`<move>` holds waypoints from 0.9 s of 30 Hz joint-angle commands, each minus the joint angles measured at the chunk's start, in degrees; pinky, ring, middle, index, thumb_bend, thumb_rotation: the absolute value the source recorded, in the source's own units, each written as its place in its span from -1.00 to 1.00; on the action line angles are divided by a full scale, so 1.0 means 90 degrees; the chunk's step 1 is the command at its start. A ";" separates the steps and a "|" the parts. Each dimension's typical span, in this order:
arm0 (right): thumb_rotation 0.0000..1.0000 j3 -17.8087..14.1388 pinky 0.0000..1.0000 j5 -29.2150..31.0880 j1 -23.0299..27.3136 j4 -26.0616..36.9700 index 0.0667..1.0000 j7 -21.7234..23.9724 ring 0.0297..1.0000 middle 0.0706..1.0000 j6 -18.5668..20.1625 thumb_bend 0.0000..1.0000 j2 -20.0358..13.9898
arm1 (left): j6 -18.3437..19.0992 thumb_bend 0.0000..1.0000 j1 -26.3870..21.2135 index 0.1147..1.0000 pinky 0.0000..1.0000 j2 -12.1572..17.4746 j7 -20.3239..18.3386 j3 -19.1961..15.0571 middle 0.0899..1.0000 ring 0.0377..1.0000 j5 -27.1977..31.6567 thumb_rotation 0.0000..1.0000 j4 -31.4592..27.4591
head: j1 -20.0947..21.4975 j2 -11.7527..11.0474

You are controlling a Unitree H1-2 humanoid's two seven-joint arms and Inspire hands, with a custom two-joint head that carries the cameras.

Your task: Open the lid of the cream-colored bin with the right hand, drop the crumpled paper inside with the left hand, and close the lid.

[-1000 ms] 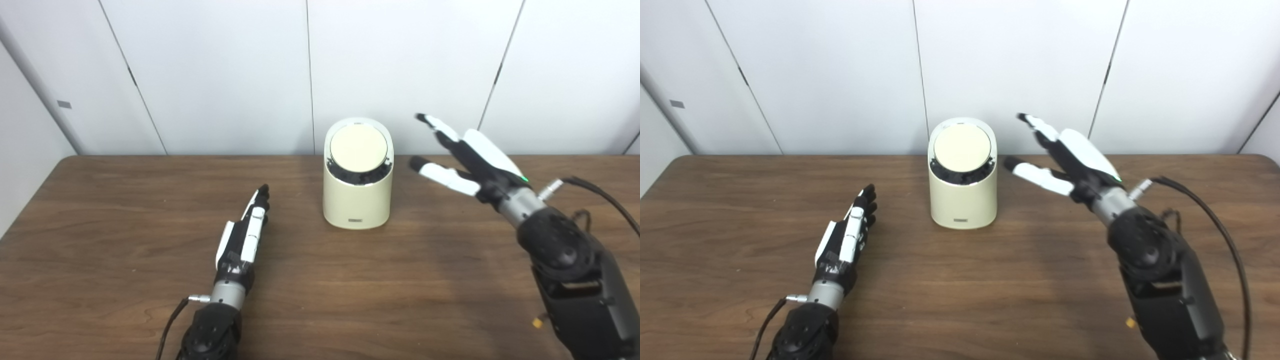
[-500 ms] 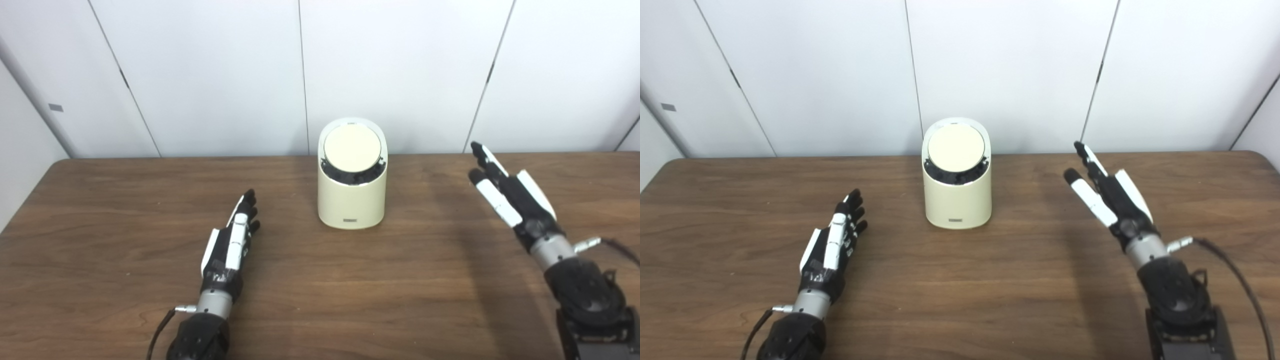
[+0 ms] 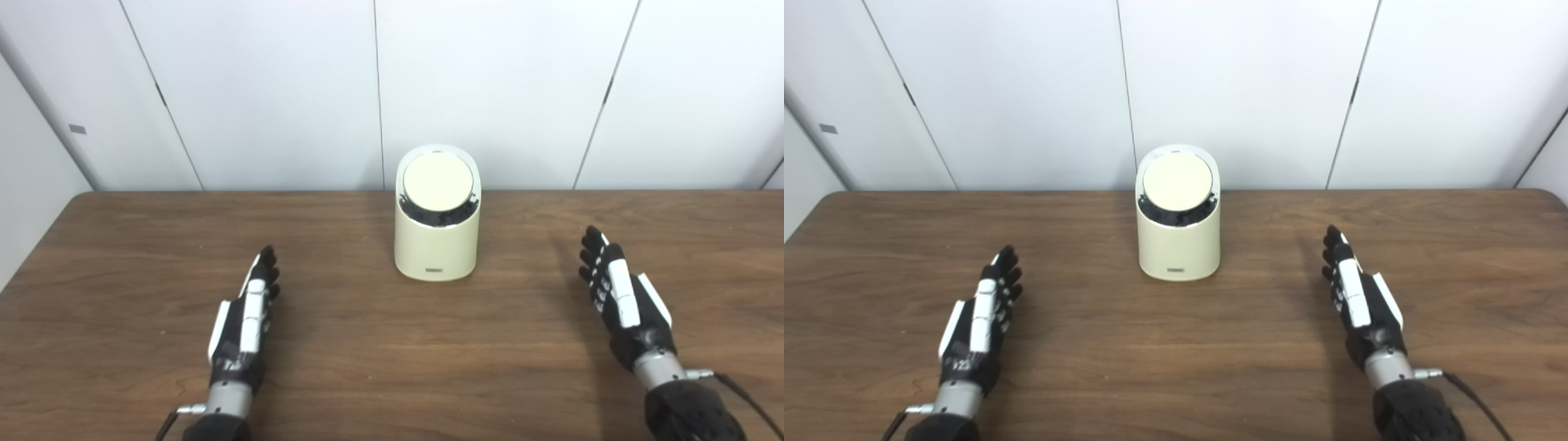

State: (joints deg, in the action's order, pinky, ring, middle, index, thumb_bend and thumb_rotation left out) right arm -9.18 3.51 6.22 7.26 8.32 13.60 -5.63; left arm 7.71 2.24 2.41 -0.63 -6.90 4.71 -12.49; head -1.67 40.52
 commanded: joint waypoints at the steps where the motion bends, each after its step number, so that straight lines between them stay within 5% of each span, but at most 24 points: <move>1: 1.00 -0.0016 1.00 0.0149 0.0110 0.0261 1.00 -0.0118 1.00 1.00 -0.0353 0.26 0.0050 | -0.0366 0.07 0.0003 1.00 1.00 0.0091 0.0039 -0.0104 1.00 1.00 0.0053 1.00 -0.0231 | 0.0007 0.0018; 8: 1.00 -0.0120 1.00 0.0510 -0.0067 0.0155 1.00 -0.0227 1.00 1.00 -0.0524 0.26 0.0123 | -0.0618 0.07 0.0245 1.00 1.00 0.0164 -0.0004 -0.0253 1.00 1.00 0.0143 1.00 -0.0130 | 0.0051 0.0053; 27: 1.00 -0.0039 1.00 0.0190 -0.0264 -0.0198 0.97 -0.0384 1.00 1.00 -0.1075 0.24 -0.0238 | -0.1222 0.11 0.0121 1.00 1.00 0.0214 0.0003 -0.0339 1.00 1.00 0.0261 1.00 0.0654 | 0.0183 0.0190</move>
State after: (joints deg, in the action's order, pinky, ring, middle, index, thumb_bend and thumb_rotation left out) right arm -9.20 5.18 3.00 5.25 5.44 6.29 -7.01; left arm -2.12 4.67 3.72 -0.46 -10.03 7.04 -7.00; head -0.09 42.01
